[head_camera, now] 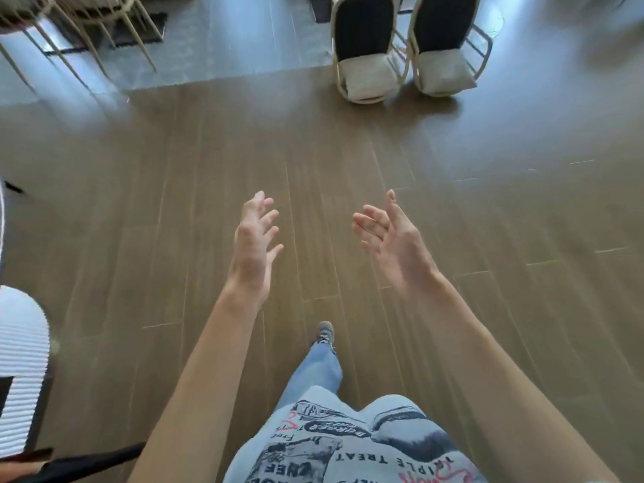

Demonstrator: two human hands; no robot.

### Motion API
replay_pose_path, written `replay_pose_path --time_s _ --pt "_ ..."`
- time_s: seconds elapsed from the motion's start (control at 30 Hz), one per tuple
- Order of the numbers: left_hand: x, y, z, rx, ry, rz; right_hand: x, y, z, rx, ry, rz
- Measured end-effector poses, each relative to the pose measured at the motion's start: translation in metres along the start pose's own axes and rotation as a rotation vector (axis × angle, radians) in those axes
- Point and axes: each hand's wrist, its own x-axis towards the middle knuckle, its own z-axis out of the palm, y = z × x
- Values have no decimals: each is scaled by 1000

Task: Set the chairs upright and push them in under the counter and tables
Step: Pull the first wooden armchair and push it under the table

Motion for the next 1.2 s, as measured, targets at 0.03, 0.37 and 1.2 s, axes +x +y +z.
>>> replay_pose_path --time_s 0.03,0.37,1.2 --pt "13 6 6 7 -4 4 11 -6 1 4 2 -6" --pt "155 66 46 -4 -110 -26 133 -69 20 -31 87 -54" --pt "472 145 296 95 -239 -140 461 -257 -114 56 153 -69"
